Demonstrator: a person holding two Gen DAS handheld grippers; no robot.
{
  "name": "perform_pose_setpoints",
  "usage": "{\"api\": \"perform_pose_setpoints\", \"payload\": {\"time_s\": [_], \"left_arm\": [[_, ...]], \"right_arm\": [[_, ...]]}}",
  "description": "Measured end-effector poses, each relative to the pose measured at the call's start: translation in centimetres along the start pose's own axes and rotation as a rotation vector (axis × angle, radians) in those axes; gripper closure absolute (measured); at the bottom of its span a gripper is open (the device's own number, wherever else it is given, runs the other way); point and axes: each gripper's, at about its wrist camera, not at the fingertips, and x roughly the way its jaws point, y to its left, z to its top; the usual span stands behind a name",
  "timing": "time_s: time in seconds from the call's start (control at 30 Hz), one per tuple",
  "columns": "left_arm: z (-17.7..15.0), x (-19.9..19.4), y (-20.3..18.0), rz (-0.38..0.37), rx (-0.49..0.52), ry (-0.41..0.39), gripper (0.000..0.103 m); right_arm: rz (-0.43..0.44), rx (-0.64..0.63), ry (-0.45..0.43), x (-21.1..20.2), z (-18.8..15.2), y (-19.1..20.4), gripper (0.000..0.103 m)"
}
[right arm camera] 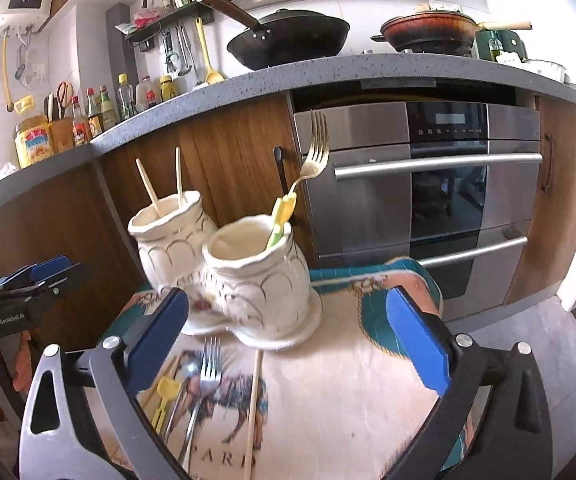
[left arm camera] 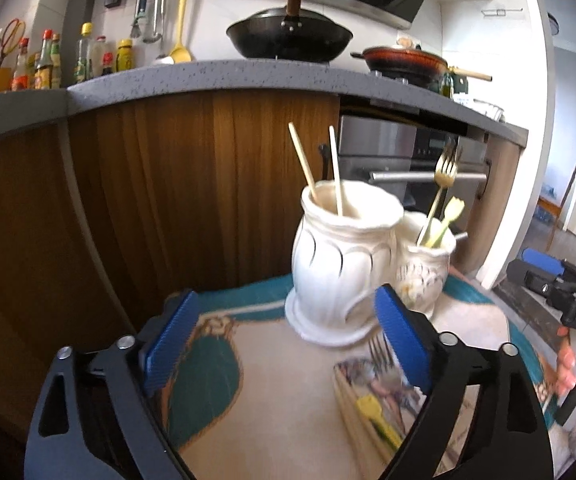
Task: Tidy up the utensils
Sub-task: 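Open and withdraw both tools from the holder back over the utensils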
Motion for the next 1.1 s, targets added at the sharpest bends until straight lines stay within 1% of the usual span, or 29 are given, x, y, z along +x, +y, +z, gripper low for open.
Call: {"api": "perform_pose_setpoints", "payload": {"time_s": [0.13, 0.27, 0.37, 0.53, 0.67, 0.77, 0.87, 0.9, 0.97, 1.03, 1.07, 1.1], "left_arm": [[-1.4, -0.3, -0.3, 0.019, 0.023, 0.056, 0.009], [-3.1, -0.5, -0.6, 0.019, 0.036, 0.112, 0.008], [-4.3, -0.5, -1.0, 0.028, 0.044, 0.152, 0.008], [-6.4, 0.4, -1.7, 0.027, 0.059, 0.246, 0.008], [-7.9, 1.0, -2.6, 0.029, 0.091, 0.31, 0.008], [-8.7, 1.6, -3.3, 0.025, 0.119, 0.36, 0.008], [-9.1, 2.0, -3.9, 0.024, 0.142, 0.395, 0.011], [-9.1, 2.0, -4.1, 0.019, 0.145, 0.404, 0.012], [-9.1, 2.2, -4.4, 0.009, 0.152, 0.428, 0.021], [-9.2, 2.3, -4.7, -0.007, 0.156, 0.448, 0.037], [-9.3, 2.4, -4.9, -0.018, 0.161, 0.457, 0.041], [-9.3, 2.4, -5.0, -0.025, 0.164, 0.46, 0.046]], "right_arm": [[-0.024, -0.023, 0.023, -0.6, -0.6, 0.4, 0.005], [-0.024, -0.052, 0.061, -0.7, -1.6, 1.1, 0.005], [-0.024, -0.078, 0.088, -0.7, -2.4, 1.5, 0.005], [-0.02, -0.103, 0.128, -0.8, -3.7, 2.0, 0.005], [-0.019, -0.114, 0.159, -0.6, -4.5, 2.0, 0.005], [-0.02, -0.129, 0.181, -0.5, -4.9, 2.0, 0.005], [-0.028, -0.159, 0.22, -0.1, -5.4, 2.1, 0.005], [-0.032, -0.169, 0.237, 0.1, -5.6, 2.1, 0.005], [-0.042, -0.185, 0.264, 0.5, -5.9, 2.2, 0.005], [-0.052, -0.195, 0.279, 0.7, -6.2, 2.2, 0.005], [-0.055, -0.198, 0.288, 0.9, -6.3, 2.2, 0.005], [-0.053, -0.198, 0.301, 1.1, -6.5, 2.2, 0.005]]}}
